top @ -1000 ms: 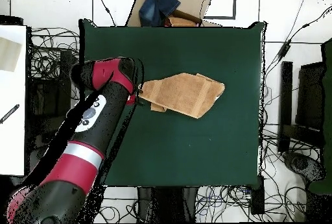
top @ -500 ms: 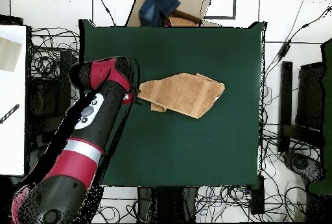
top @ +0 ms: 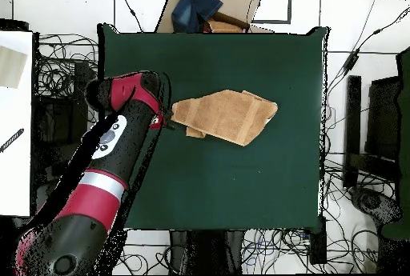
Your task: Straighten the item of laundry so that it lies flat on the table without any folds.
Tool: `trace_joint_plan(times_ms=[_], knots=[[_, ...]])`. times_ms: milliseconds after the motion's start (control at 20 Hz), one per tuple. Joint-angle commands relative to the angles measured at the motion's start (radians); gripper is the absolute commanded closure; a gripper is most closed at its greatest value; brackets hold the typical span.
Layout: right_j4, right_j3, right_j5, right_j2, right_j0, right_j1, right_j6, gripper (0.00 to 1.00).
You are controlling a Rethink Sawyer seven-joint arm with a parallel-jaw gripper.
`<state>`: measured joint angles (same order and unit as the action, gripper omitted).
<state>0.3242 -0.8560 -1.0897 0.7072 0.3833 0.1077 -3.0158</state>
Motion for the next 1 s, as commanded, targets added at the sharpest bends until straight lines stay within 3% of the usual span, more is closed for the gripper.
trace_joint_plan(times_ms=[50,400,1000], knots=[[-0.013,-0.059,0.009,-0.092,-0.005,0.0,-0.092,0.0],[-0.01,-0.096,0.035,-0.109,-0.005,-0.021,-0.078,0.0],[0.015,0.027,-0.06,-0.087,-0.009,0.033,-0.136,0.0]])
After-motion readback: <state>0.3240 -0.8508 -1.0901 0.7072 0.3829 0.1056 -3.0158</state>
